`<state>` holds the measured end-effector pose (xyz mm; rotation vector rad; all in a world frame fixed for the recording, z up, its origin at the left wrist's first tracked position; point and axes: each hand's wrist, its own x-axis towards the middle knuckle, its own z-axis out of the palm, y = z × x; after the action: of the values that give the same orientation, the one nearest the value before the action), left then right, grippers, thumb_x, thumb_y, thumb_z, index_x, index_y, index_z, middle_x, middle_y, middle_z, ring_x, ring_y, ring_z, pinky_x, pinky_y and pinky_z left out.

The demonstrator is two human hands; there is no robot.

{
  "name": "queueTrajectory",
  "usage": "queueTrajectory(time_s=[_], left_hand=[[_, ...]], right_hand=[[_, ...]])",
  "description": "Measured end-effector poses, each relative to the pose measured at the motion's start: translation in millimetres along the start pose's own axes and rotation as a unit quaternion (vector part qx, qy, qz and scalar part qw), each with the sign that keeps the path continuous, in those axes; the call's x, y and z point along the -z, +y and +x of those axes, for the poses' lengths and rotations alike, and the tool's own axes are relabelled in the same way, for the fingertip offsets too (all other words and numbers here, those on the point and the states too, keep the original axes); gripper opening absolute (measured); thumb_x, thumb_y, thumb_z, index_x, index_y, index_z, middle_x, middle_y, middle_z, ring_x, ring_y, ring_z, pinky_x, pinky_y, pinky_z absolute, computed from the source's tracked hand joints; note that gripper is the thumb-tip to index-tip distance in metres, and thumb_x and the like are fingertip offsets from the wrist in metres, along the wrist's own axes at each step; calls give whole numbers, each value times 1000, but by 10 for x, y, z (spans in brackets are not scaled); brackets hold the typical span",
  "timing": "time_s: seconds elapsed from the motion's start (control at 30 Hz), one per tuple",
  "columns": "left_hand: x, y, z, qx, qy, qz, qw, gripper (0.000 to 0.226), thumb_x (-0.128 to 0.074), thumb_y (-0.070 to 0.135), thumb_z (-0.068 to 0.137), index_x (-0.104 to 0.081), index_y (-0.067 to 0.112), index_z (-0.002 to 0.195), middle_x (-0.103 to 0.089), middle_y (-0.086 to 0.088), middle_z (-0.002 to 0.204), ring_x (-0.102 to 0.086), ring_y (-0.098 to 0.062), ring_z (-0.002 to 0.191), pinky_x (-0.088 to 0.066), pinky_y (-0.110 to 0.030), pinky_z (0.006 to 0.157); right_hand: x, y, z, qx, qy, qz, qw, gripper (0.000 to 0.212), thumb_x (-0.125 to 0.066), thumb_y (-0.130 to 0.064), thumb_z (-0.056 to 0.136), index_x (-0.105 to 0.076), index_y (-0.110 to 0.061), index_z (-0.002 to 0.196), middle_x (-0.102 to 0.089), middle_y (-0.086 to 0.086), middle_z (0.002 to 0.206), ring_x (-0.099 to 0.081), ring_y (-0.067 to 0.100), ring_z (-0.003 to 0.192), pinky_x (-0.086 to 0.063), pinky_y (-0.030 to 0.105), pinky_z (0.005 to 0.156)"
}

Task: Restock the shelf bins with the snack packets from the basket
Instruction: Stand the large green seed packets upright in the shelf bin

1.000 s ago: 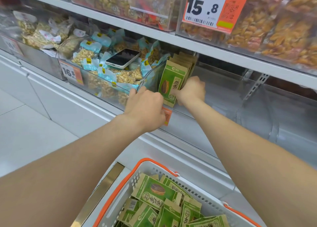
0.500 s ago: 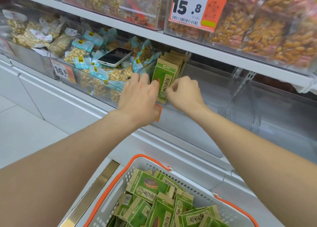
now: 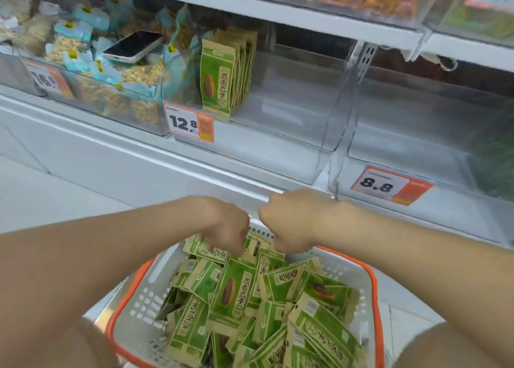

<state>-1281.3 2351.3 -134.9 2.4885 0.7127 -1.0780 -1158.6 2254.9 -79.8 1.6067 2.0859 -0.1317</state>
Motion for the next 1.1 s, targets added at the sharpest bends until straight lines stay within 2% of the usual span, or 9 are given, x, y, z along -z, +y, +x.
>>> queueTrajectory(time_s=[0.07, 0.23, 0.4, 0.53, 0.67, 0.77, 0.87, 1.0, 1.1], left_hand=[[-242, 123, 198, 7, -12, 36, 999, 35, -51, 37, 104, -65, 8, 90, -56, -6, 81, -70, -31, 85, -60, -50, 82], [-708, 250, 521, 42, 10, 77, 996, 26, -55, 13, 103, -60, 3, 126, -63, -8, 114, -59, -22, 86, -48, -31, 69], [-824, 235, 623, 75, 45, -48, 995, 30, -56, 3, 98, -57, -1, 128, -62, -15, 125, -62, -24, 93, -47, -28, 65], [-843, 247, 648, 99, 102, -223, 964, 23, -62, 13, 101, -55, 1, 119, -65, -14, 110, -63, -25, 87, -50, -31, 68], [-860, 294, 647, 119, 118, -278, 946, 19, -64, 12, 101, -63, -6, 106, -61, -15, 76, -57, -22, 62, -56, -33, 58], [-769, 303, 608, 134, 135, -279, 941, 14, -56, 1, 100, -66, -10, 103, -62, -33, 90, -60, -28, 60, -55, -32, 51], [-570, 275, 525, 132, 165, -291, 933, 19, -55, 1, 101, -62, 5, 83, -60, -19, 82, -60, -33, 70, -62, -38, 66], [-200, 239, 297, 71, 265, -457, 846, 21, -57, 12, 104, -66, 11, 85, -64, -11, 78, -60, -26, 65, -55, -33, 58], [80, 229, 19, -19, 294, -549, 782, 22, -56, 13, 107, -65, 11, 88, -68, -11, 77, -66, -25, 69, -59, -38, 64]], right_hand=[[-87, 25, -35, 9, -22, -13, 1000, 29, -62, -15, 89, -41, -17, 69, -43, 1, 72, -43, 16, 56, -34, 25, 46], [-230, 69, -87, 38, -35, -13, 999, 25, -62, -18, 89, -47, -16, 69, -52, 2, 72, -52, 19, 58, -48, 29, 50], [-282, 87, -161, 41, -14, 10, 999, 22, -57, -16, 93, -50, -15, 72, -54, 4, 74, -52, 20, 58, -35, 26, 46], [-301, 95, -238, 42, -29, 19, 999, 16, -55, -12, 93, -54, -14, 77, -55, 4, 75, -50, 21, 58, -34, 26, 46], [-353, 92, -291, 35, -64, 32, 997, 17, -55, -17, 97, -67, -14, 109, -64, 7, 100, -58, 23, 72, -36, 28, 49], [-356, 96, -342, 15, -60, 40, 997, 13, -54, -15, 98, -59, -14, 86, -58, 6, 87, -52, 21, 63, -35, 28, 49], [-343, 133, -369, -25, -16, 86, 996, 29, -54, -10, 97, -45, -14, 70, -47, 5, 74, -48, 21, 58, -35, 28, 48], [-323, 197, -313, -86, 78, 158, 981, 12, -53, -20, 100, -52, -11, 92, -58, 11, 95, -60, 33, 80, -45, 35, 60], [-260, 278, -305, -100, 145, 167, 970, 30, -50, -34, 101, -48, -15, 124, -58, 14, 114, -63, 40, 102, -49, 41, 69]])
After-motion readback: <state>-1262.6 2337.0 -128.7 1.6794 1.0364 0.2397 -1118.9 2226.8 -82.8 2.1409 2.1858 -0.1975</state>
